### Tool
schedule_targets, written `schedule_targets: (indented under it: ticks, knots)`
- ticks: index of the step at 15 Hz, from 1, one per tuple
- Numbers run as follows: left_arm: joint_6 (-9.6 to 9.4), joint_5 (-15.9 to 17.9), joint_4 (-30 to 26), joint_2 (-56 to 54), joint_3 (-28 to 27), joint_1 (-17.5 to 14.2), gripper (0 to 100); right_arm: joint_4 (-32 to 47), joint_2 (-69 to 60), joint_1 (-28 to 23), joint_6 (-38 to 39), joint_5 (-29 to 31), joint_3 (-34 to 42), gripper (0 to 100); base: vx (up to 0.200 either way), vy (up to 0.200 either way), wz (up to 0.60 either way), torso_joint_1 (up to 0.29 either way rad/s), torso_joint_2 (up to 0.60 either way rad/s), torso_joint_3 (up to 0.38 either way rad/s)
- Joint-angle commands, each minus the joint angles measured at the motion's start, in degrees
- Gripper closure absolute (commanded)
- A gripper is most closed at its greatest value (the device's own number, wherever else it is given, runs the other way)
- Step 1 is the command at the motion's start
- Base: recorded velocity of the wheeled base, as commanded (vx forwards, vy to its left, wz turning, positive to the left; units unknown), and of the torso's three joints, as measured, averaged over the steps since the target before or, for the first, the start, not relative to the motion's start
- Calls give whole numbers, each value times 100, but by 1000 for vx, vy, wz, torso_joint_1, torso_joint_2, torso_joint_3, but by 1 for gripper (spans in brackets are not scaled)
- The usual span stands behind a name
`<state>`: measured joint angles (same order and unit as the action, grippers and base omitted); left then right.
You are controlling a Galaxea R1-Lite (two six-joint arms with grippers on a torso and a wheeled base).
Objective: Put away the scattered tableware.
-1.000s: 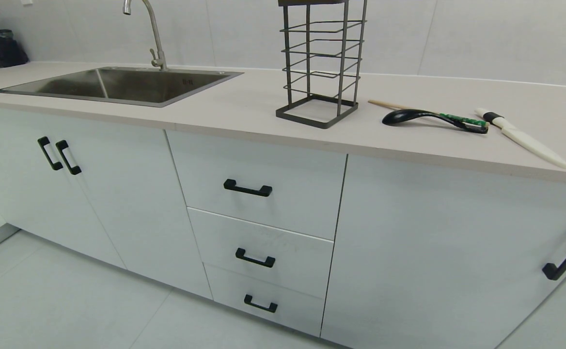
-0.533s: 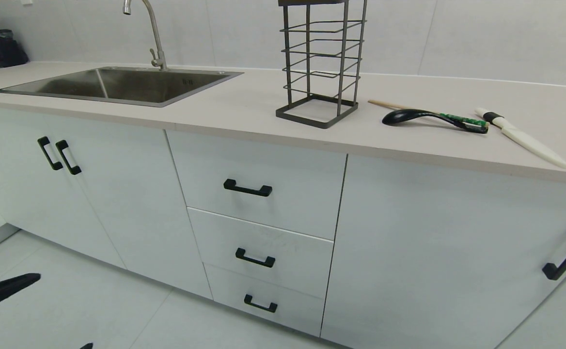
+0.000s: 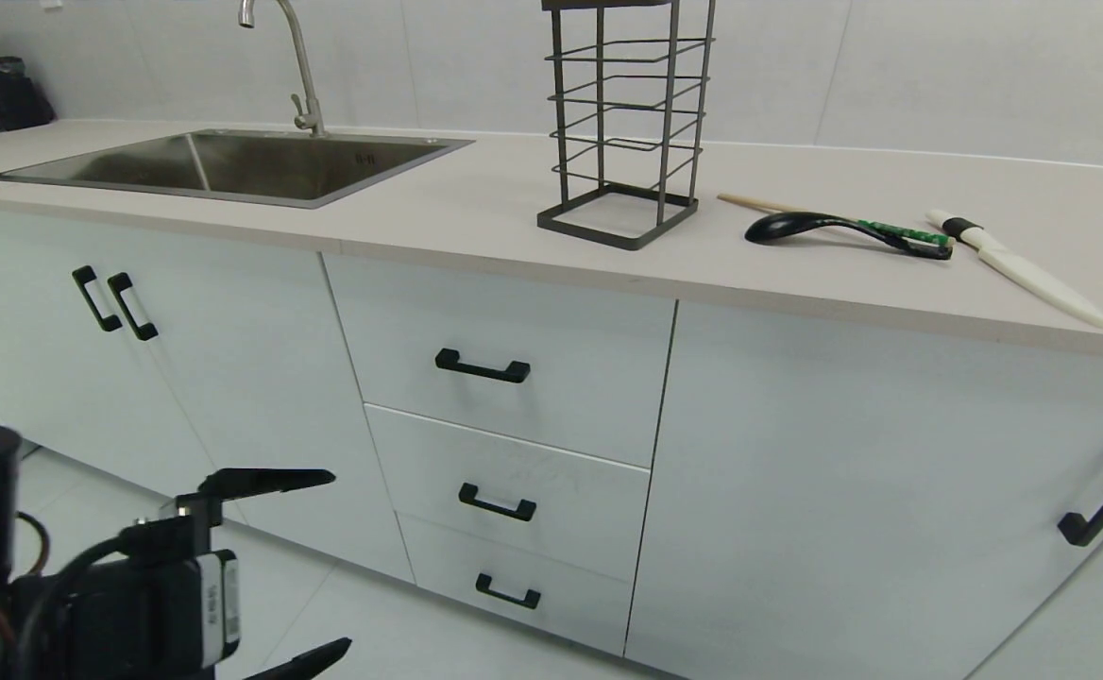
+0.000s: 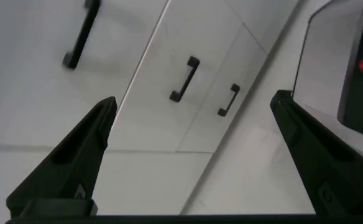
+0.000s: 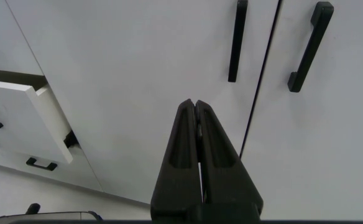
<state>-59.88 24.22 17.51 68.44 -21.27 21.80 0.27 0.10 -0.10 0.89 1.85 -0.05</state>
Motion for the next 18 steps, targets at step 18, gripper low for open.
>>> schedule_targets:
  ticks: [18]
  knots:
    - [-1298, -805, 561, 3721, -1195, 290, 0, 0, 8, 1, -1, -1, 5, 100, 0, 0, 0, 0, 0, 0]
